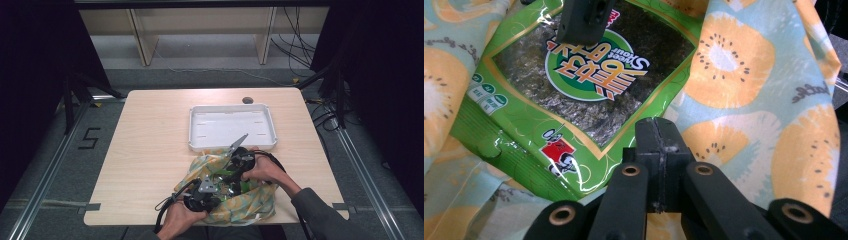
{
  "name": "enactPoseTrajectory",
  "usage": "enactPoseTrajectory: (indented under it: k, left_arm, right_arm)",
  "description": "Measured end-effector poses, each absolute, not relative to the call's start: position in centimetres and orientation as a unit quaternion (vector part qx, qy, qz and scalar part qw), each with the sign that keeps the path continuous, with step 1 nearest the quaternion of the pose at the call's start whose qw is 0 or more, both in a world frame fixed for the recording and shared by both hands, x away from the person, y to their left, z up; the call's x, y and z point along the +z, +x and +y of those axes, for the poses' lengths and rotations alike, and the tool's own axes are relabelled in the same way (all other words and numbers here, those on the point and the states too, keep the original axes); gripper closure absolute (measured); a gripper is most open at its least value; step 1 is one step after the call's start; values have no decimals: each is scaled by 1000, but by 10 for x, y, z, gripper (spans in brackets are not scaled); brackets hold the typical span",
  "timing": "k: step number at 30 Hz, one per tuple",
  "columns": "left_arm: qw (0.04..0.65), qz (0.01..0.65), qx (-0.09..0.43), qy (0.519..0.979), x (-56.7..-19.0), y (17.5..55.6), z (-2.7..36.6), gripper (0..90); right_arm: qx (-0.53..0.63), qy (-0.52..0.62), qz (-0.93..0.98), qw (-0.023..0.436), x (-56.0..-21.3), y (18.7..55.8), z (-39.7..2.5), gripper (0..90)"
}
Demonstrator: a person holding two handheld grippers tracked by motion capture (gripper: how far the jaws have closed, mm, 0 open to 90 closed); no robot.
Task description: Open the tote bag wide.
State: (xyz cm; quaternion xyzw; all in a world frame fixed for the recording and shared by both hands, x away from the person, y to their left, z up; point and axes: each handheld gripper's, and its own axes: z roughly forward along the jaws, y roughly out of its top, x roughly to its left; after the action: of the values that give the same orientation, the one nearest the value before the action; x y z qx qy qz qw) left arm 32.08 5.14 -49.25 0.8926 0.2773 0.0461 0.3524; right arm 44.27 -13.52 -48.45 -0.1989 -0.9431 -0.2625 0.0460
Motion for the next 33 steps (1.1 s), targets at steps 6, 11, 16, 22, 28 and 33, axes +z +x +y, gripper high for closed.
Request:
enactPoseTrajectory:
  k: [6,11,16,22,28,33]
  left_arm:
    - [333,257,47,906,-491,324,52,894]
    - [328,252,51,909,-492,325,52,894]
    - [333,258,50,905,-493,324,52,894]
    - [325,258,56,908,-495,324,52,894]
    - [327,254,56,908,-494,324,52,894]
    - [345,270,56,897,-493,321,51,863]
  right_arm:
    - [-260,-209,-941,57,-487,444,-136,441]
    - [-263,-217,-936,89,-484,442,-137,476]
    - [-274,-218,-932,94,-473,437,-137,522]
    - [-288,-198,-929,119,-462,431,-137,598]
    - [-283,-215,-928,113,-453,422,-135,684]
    - [-289,-215,-925,120,-448,419,-135,729]
